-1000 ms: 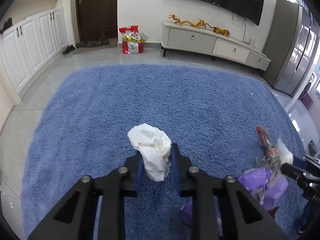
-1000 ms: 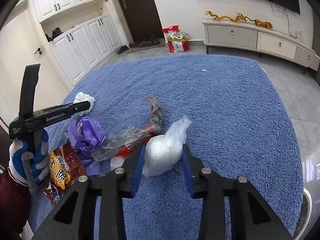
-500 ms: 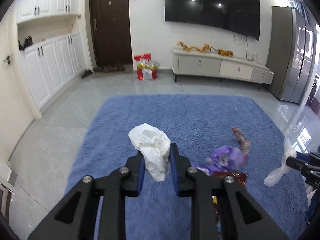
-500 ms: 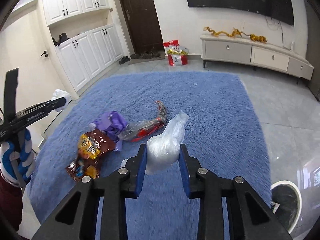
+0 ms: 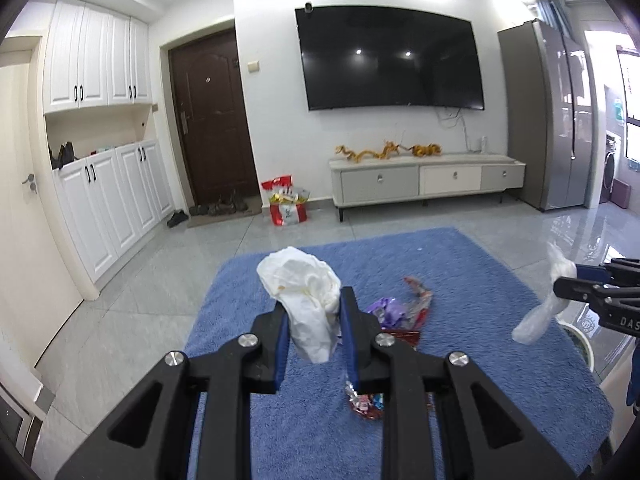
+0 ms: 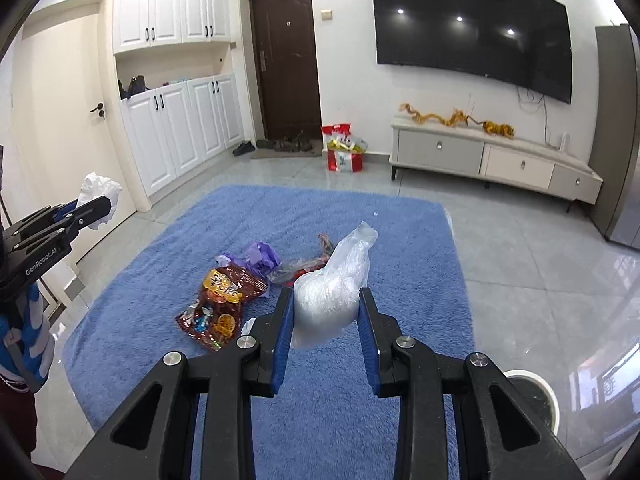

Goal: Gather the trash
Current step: 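Carry tissue and clear bag to the white bin and open both tools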

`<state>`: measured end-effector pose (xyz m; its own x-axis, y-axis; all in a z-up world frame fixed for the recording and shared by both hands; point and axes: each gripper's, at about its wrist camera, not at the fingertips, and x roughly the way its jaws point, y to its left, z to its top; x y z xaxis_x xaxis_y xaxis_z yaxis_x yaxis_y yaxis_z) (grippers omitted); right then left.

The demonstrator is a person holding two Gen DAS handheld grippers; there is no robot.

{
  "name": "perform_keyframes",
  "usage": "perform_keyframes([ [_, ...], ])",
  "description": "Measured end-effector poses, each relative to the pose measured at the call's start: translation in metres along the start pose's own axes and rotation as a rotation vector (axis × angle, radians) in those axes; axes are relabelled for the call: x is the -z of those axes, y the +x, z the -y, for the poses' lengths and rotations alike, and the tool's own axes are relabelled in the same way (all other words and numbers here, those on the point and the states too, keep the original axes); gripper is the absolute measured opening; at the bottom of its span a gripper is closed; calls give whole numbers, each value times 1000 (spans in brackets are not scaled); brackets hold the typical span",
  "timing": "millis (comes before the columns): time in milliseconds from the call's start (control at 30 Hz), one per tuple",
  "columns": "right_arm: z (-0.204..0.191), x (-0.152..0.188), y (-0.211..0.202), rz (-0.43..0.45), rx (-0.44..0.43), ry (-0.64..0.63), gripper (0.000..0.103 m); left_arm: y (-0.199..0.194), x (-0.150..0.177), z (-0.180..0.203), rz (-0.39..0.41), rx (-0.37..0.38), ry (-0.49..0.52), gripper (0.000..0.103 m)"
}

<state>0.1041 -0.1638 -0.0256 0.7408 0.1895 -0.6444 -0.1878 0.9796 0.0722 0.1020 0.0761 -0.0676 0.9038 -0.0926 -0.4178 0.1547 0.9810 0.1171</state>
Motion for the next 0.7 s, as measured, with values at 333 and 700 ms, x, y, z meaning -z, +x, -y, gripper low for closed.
perform_keyframes([
  [333,23,5,-36,67,46,34,31,-13,-9,24,11,26,29,22],
  [700,141,44,-58,71,215,225,31,37,-26,134,-107,266,110,24],
])
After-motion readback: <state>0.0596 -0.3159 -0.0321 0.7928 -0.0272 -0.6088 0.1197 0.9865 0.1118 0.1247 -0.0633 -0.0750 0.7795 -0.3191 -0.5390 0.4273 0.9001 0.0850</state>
